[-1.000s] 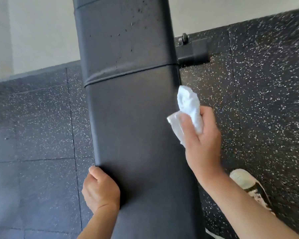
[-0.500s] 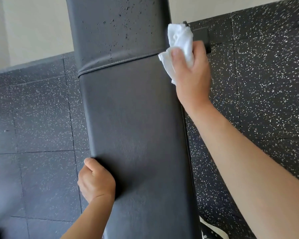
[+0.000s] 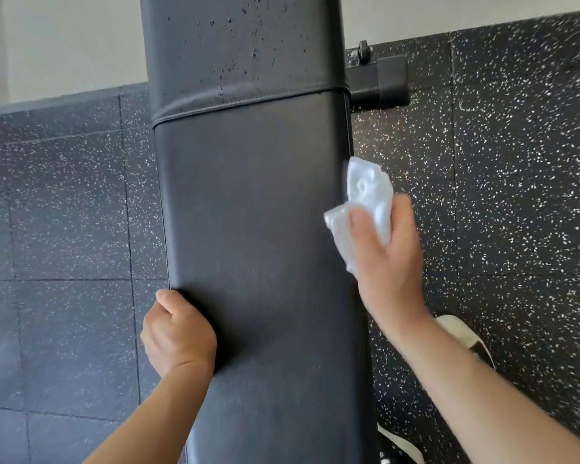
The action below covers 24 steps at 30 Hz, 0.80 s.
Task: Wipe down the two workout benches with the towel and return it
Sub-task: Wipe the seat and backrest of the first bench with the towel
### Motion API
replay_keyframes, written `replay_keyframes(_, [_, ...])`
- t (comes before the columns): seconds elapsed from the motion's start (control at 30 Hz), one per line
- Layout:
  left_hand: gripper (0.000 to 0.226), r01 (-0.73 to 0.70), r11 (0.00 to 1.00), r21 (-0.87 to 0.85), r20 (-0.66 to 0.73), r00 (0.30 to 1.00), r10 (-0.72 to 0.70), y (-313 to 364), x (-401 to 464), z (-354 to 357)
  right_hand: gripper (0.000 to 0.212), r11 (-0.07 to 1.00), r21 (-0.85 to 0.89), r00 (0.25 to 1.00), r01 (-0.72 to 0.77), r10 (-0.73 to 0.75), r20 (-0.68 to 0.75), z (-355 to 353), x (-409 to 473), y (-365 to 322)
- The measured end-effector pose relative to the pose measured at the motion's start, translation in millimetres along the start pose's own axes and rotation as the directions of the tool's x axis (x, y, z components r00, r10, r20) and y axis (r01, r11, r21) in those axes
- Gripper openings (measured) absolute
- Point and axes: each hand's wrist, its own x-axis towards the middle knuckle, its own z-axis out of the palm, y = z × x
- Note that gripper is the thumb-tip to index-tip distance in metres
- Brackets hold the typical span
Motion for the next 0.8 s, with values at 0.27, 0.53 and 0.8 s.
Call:
replay_keyframes(0.27, [0.054,-0.016,1.0,0.01,0.009,1.0,0.016,-2.4,0.6,-1.4,0.028,0.996,0.079,0.995,0.043,-0.035,-0.093,25.1,81.4,-18.6])
replay_keyframes(0.53, [0.064,-0.005,1.0,-0.001,-0.015,1.0,0.005,-6.6,5.1,0.5,0.019,1.0,-0.003,1.0,-0.015,0.015,0.005,-18.6,-58.8,29.7])
replay_keyframes(0.8, [0.052,0.037,0.995,-0.093,0.013,0.999,-0.036,-5.3,2.3,-2.2,0.023,0.998,-0.046,0.999,-0.046,0.047,0.019,-20.0,-58.2,22.6])
